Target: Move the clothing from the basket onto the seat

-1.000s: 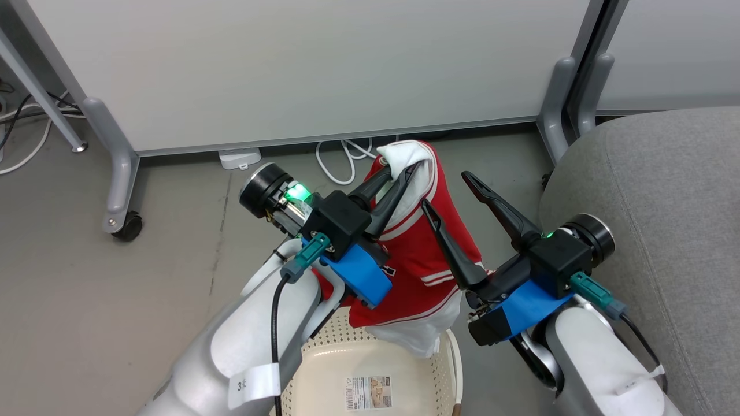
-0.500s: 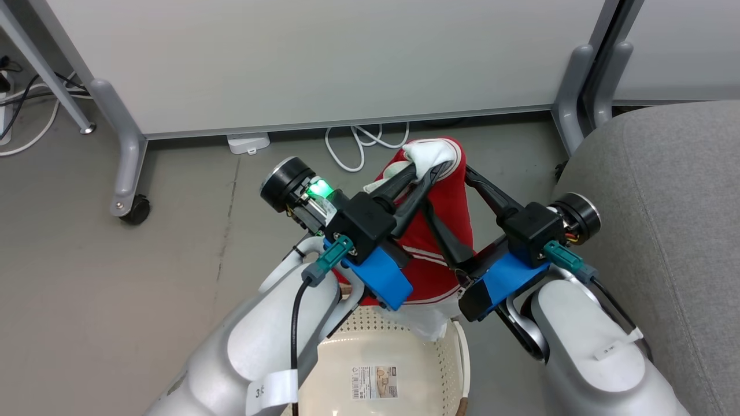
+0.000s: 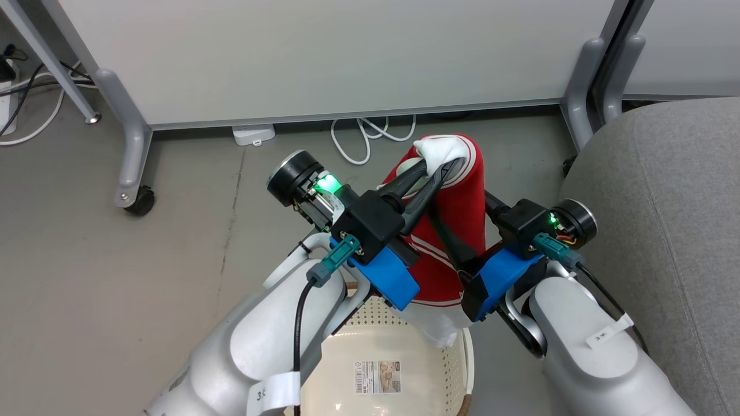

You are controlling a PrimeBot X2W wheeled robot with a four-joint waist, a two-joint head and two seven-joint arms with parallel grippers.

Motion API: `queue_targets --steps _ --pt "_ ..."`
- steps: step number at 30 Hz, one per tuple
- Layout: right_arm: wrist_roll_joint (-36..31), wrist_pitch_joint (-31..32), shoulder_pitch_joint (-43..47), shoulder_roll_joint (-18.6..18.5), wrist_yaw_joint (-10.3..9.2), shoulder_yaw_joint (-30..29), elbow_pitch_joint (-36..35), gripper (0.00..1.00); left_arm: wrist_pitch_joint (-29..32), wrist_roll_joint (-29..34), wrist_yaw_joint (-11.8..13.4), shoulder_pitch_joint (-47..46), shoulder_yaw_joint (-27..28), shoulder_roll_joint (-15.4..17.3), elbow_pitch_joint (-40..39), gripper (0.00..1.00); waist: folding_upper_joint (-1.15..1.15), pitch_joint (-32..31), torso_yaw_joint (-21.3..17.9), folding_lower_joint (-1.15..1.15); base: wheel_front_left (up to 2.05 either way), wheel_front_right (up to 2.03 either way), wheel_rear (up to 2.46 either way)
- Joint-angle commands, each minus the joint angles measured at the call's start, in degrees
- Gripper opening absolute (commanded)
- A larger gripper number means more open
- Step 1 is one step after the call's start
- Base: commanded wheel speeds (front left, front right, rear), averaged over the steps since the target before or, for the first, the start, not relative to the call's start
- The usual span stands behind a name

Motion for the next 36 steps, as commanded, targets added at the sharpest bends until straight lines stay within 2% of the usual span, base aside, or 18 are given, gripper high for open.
queue_targets --steps 1,2,26,27,28,36 --pt "0.32 -0.02 -0.97 0.03 0.01 0.18 0.37 0.20 -0.29 -0.14 -0.06 -0.82 0.07 0.28 -0.35 0.00 0.00 0.05 -0.01 0.00 0.00 0.00 0.00" --pt "0.60 -0.02 -1.05 0.07 0.01 0.40 0.77 0.00 -0.29 -0.15 -0.05 -0.82 0.10 0.32 -0.41 0.00 0.00 0.10 -0.02 0.00 0.00 0.00 0.00" --pt "2.49 -0.02 -0.72 -0.38 0.01 1.82 0.65 0.00 -0.29 0.01 -0.04 -0.23 0.36 0.50 0.15 0.00 0.00 -0.10 -0.27 0.00 0.00 0.00 0.00" --pt "2.50 -0.02 -0.70 -0.38 0.01 1.80 0.64 0.00 -0.29 -0.11 0.05 -0.09 0.61 0.42 0.22 0.83 0.00 -0.12 -0.27 0.00 0.00 0.00 0.00" --pt "2.52 -0.02 -0.67 -0.36 0.01 1.76 0.60 0.00 -0.29 -0.17 0.07 0.03 0.76 0.34 0.36 1.00 0.00 -0.14 -0.27 0.00 0.00 0.00 0.00" --pt "2.45 -0.02 -0.33 -0.29 0.01 1.59 0.38 0.00 -0.29 0.71 0.15 0.32 1.25 0.18 0.90 1.00 0.00 -0.13 -0.37 0.00 0.00 0.00 0.00"
